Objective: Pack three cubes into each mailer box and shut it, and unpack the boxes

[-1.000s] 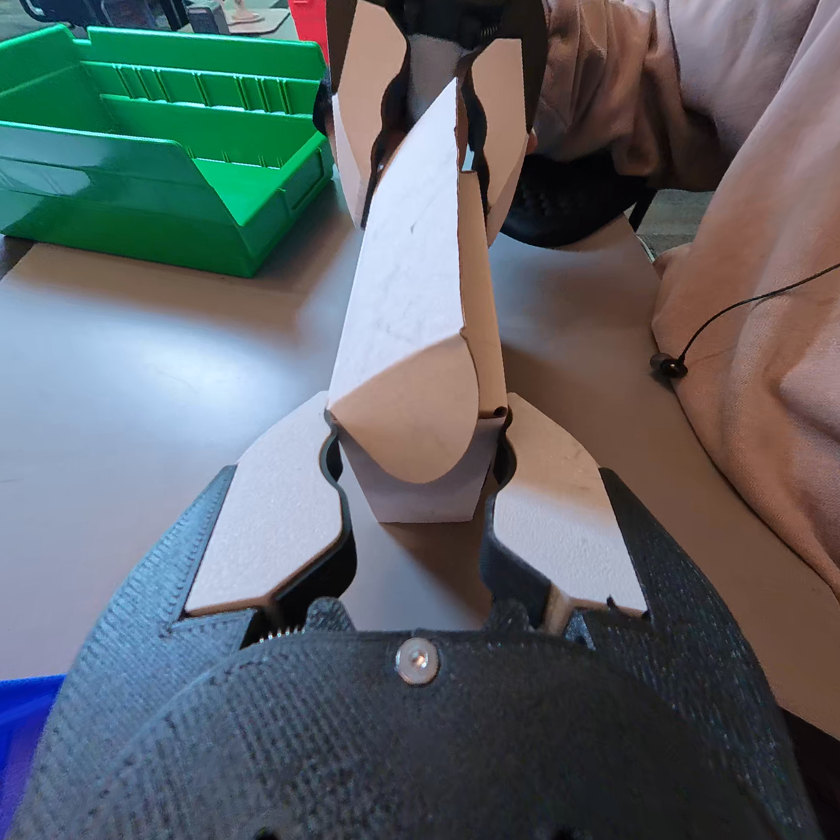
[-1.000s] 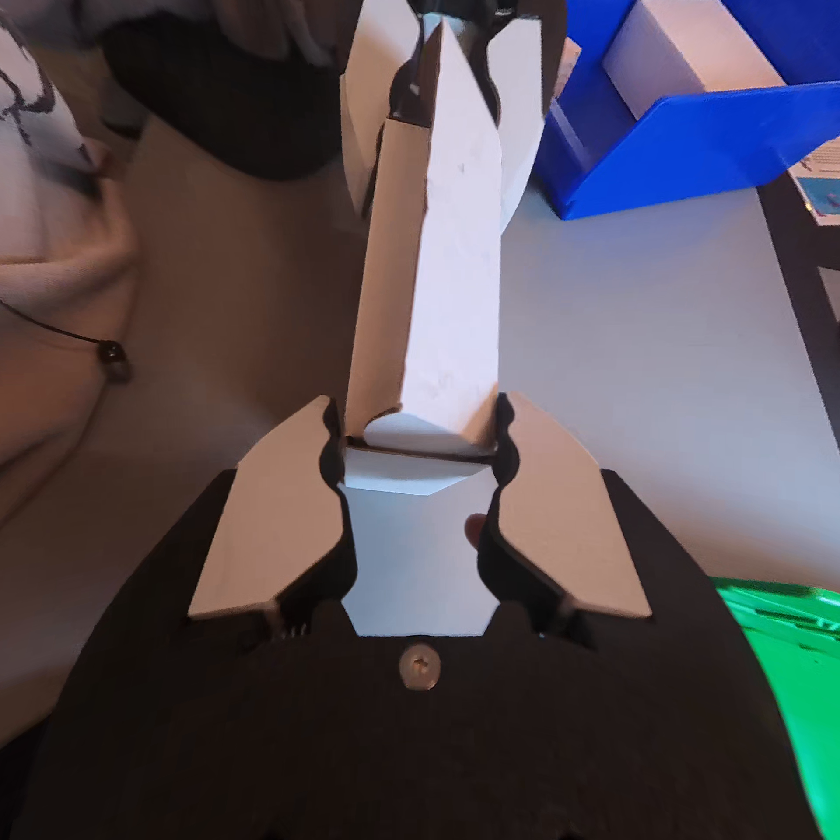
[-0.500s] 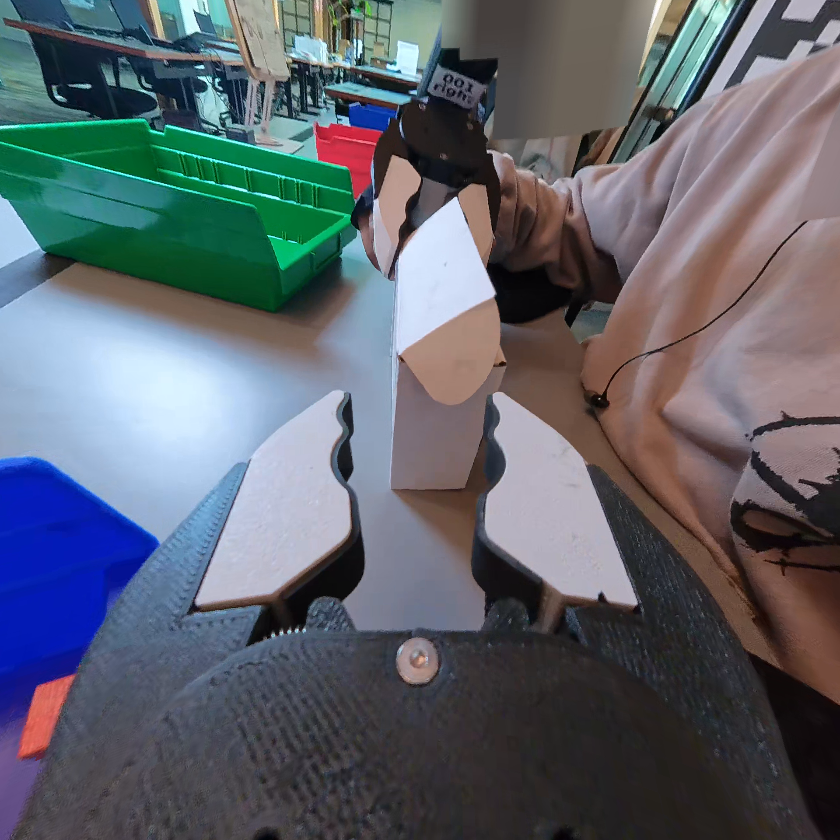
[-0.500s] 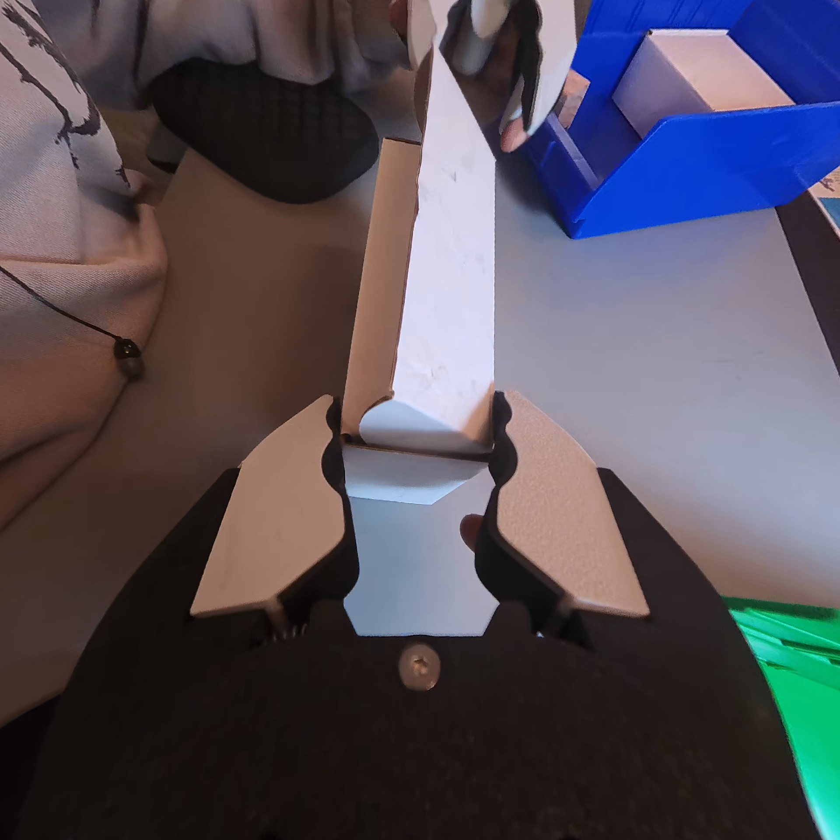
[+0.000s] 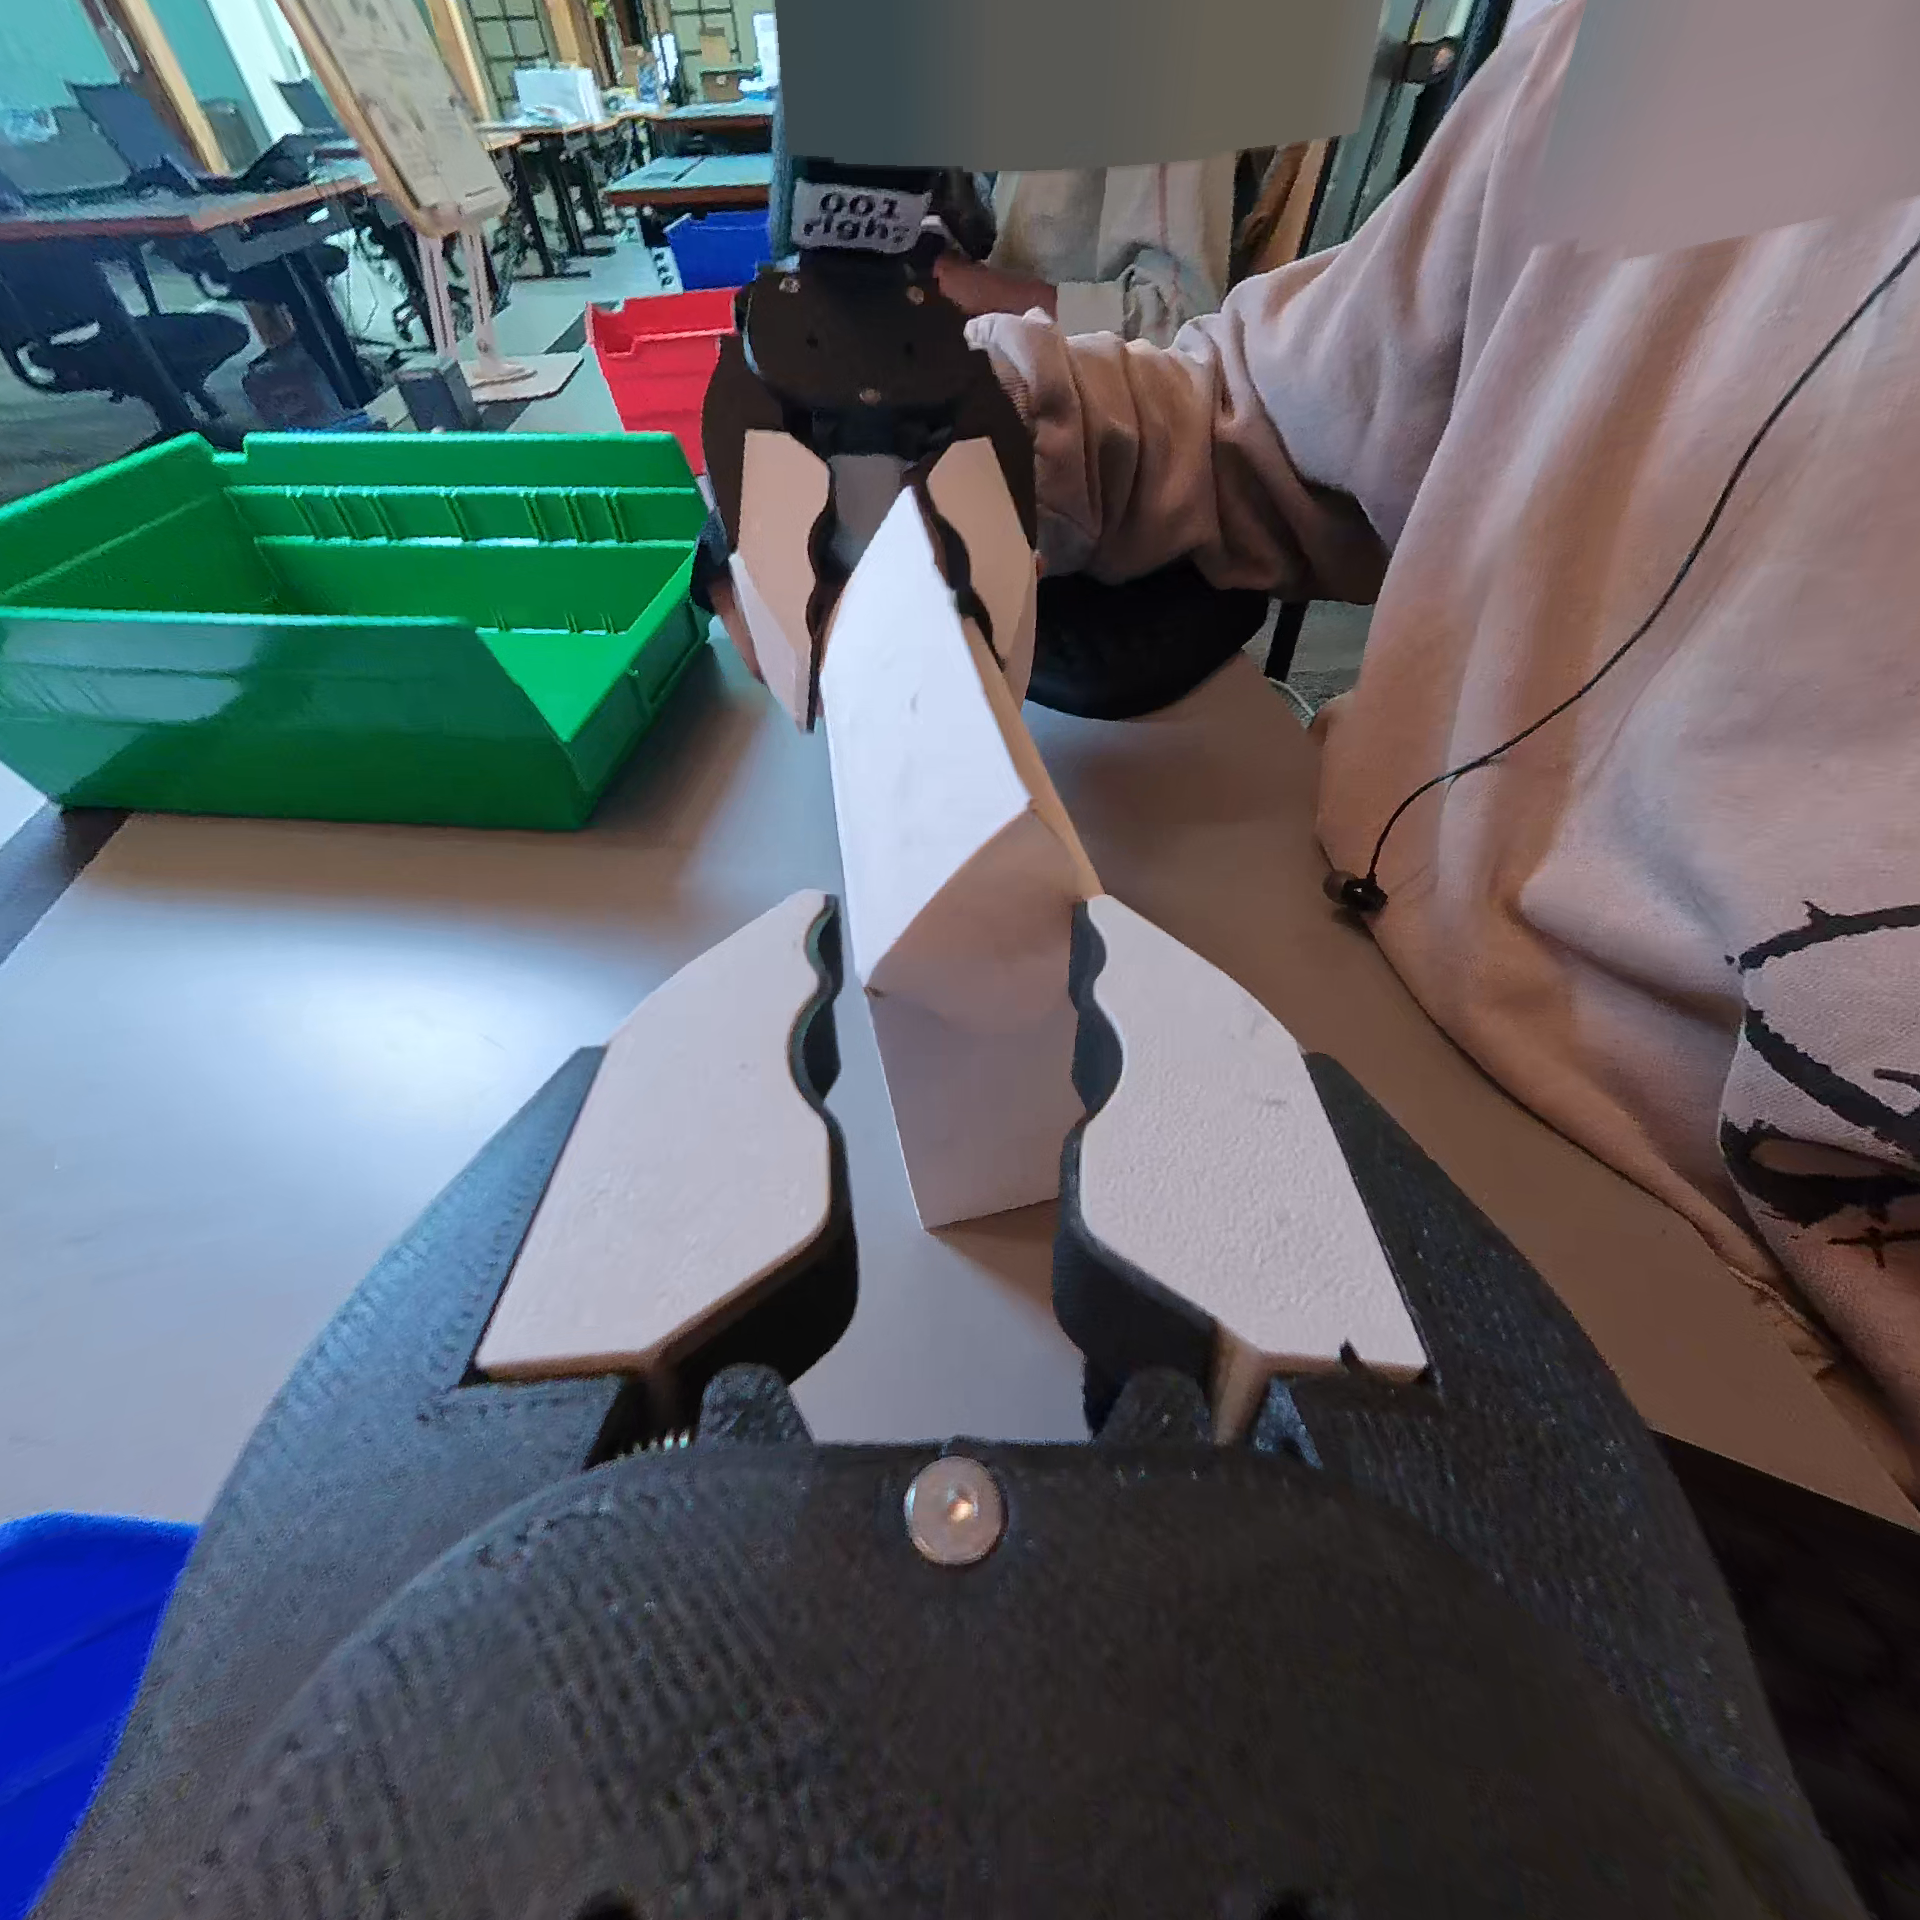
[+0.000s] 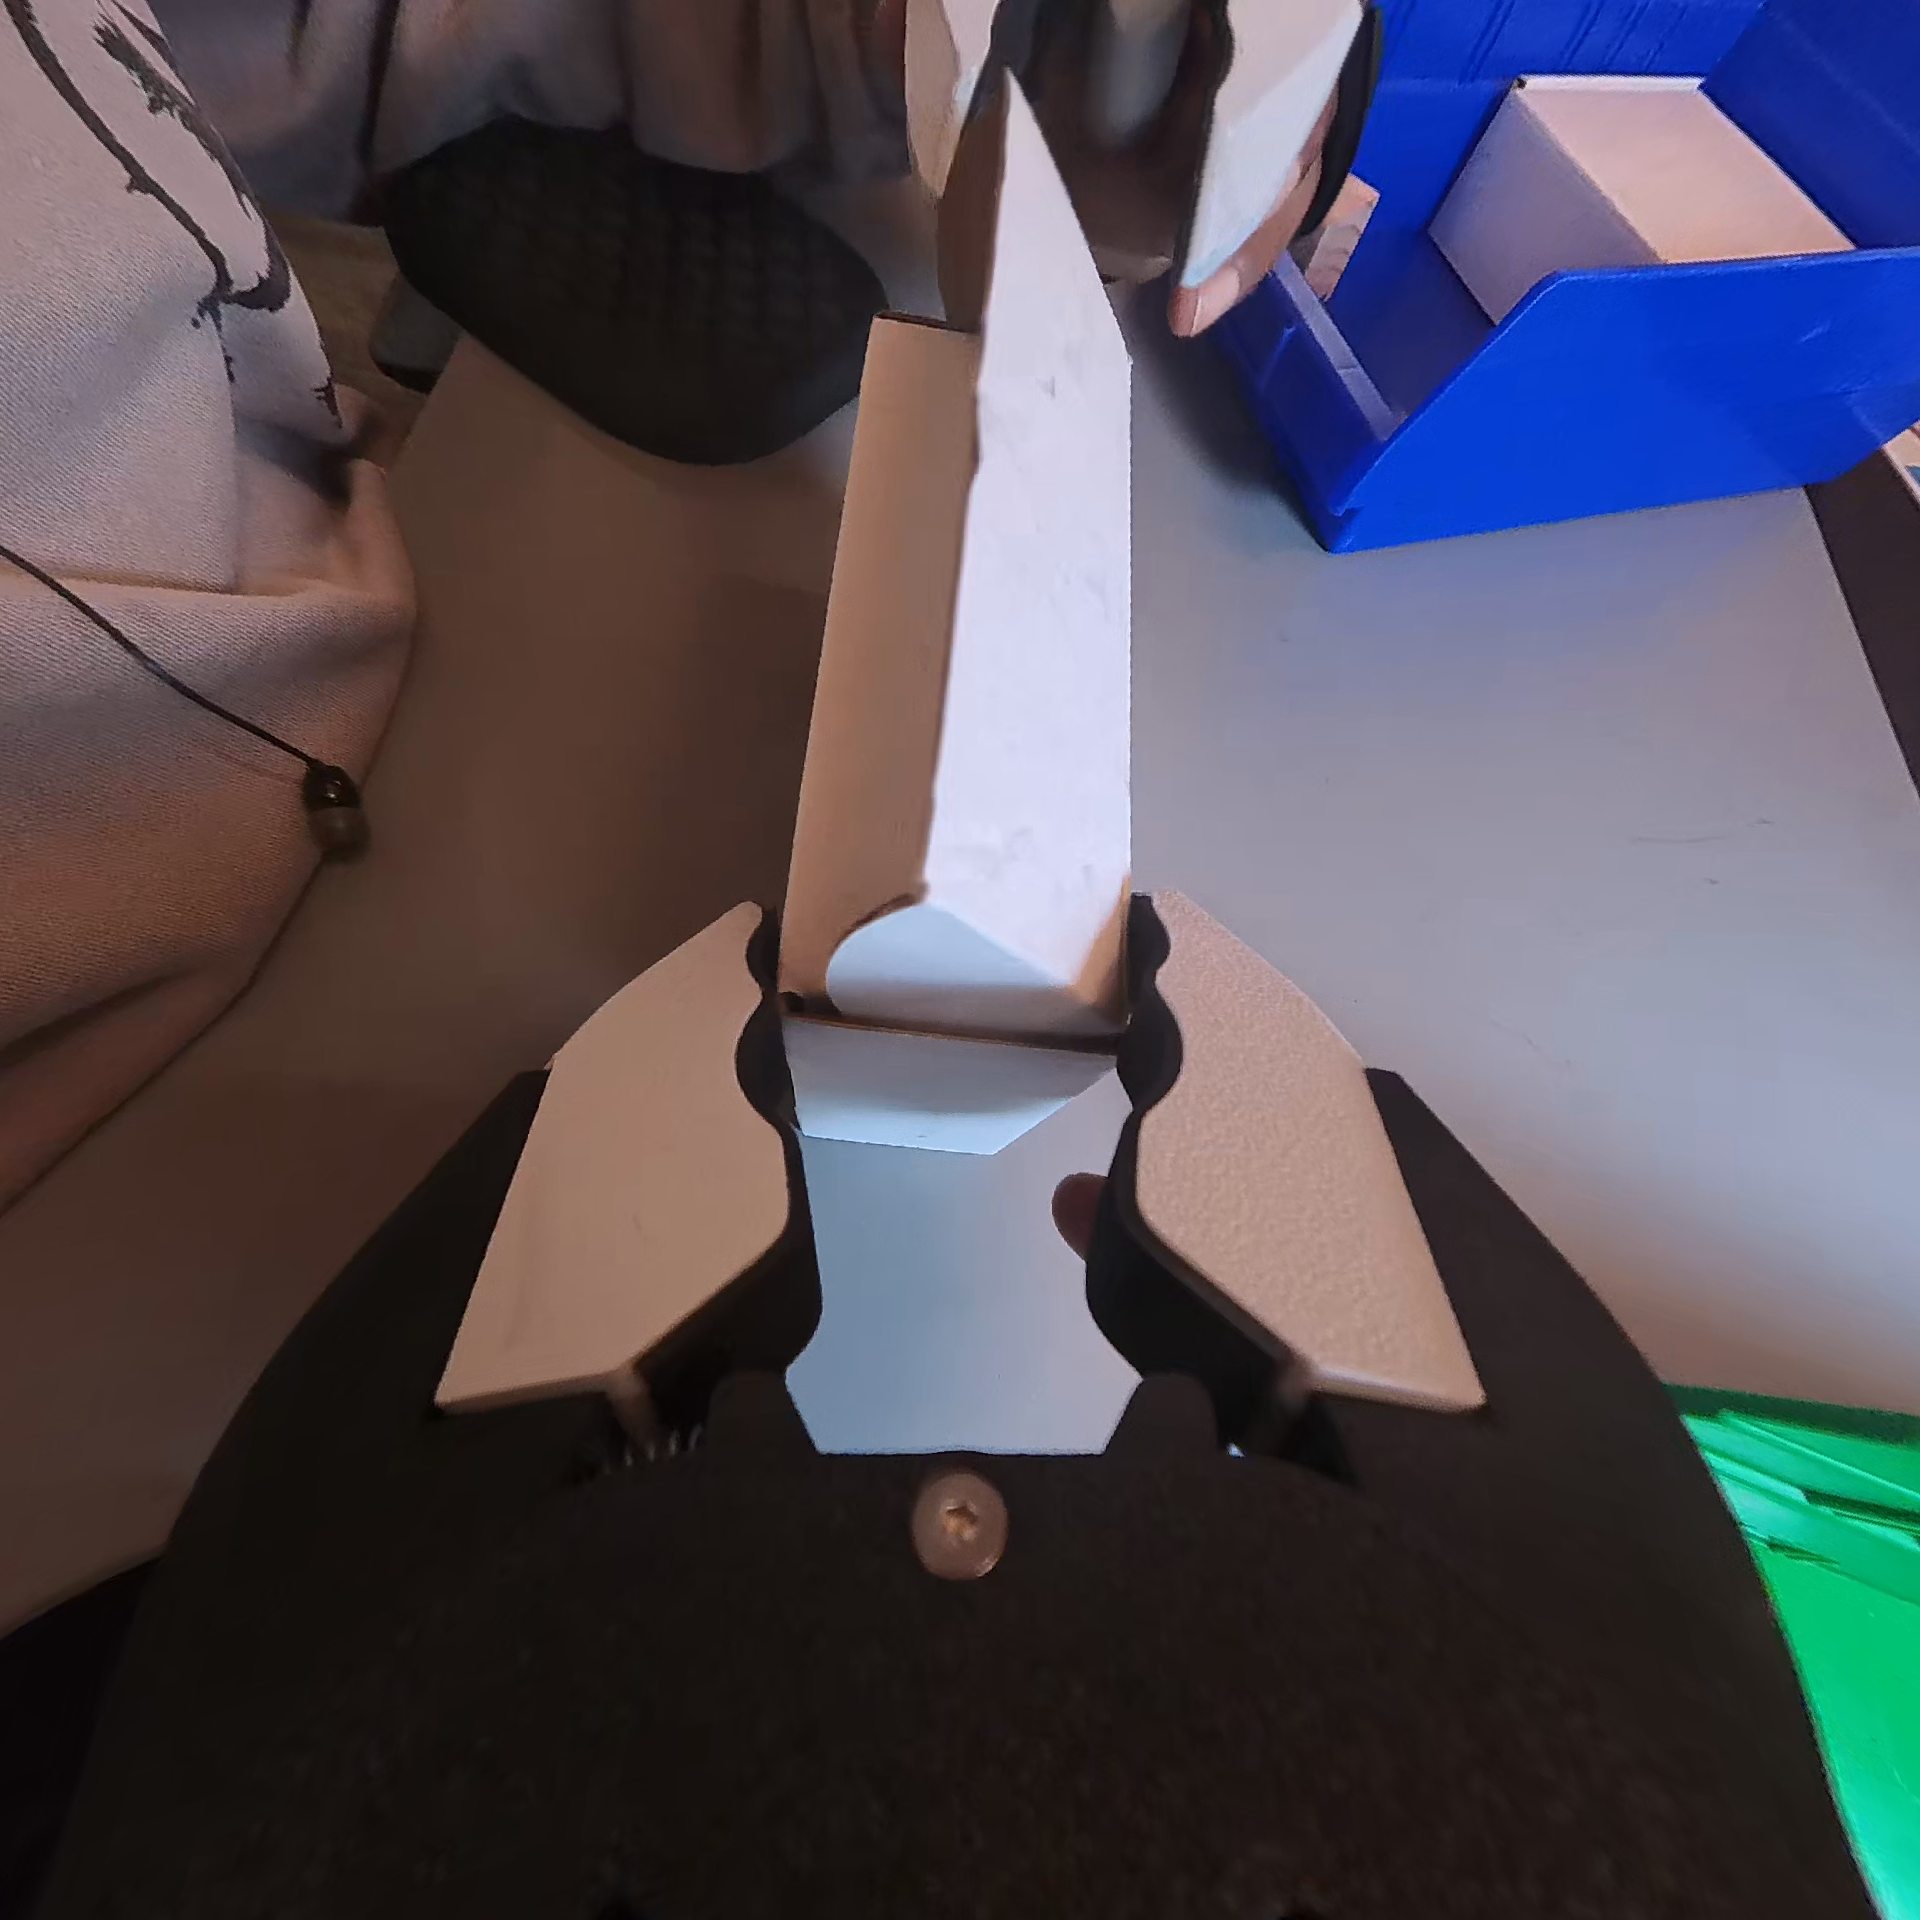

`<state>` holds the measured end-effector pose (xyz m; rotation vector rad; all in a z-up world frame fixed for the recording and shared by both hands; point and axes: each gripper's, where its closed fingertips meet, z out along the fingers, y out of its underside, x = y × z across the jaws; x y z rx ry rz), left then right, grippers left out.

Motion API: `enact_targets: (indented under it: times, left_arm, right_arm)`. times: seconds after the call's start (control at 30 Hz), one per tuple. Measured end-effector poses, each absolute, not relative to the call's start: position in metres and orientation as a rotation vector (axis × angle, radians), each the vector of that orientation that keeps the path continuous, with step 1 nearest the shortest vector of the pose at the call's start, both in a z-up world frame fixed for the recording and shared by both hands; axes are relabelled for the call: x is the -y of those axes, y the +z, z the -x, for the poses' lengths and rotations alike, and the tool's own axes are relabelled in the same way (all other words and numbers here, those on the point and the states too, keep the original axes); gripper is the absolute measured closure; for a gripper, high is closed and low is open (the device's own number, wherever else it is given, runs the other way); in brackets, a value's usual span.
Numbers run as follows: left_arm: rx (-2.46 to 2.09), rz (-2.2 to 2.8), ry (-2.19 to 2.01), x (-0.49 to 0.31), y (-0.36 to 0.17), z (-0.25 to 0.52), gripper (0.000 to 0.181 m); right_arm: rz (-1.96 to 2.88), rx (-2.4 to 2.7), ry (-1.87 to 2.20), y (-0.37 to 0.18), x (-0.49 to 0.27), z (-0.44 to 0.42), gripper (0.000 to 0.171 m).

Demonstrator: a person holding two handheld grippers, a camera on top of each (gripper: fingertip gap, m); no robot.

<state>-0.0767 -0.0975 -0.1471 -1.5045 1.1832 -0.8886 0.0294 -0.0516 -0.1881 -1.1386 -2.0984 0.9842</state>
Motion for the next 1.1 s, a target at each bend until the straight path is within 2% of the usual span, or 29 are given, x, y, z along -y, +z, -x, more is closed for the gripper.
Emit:
enact_targets:
  times: [0.03,0.13,0.8,0.9,1.1]
  left_arm:
    - [-1.201,1.481,-0.889,0.100,-0.145,0.076,0.145]
    - [-1.260,1.445,-0.873,0.104,-0.145,0.073,0.153]
    - [-1.154,1.436,-1.056,0.100,-0.137,0.071,0.156]
    - [-1.152,1.433,-1.047,0.100,-0.137,0.068,0.159]
    - [-1.170,1.431,-1.009,0.099,-0.137,0.065,0.153]
  right_arm:
    - [1.140,2.100,0.984,-0.188,0.052,-0.030,0.109]
    - [1.149,2.102,0.991,-0.188,0.052,-0.030,0.109]
    - [1.159,2.105,0.866,-0.190,0.049,-0.031,0.107]
    - [1.133,2.083,0.924,-0.176,0.054,-0.038,0.108]
    - [1.135,1.995,1.123,-0.146,0.045,-0.056,0.117]
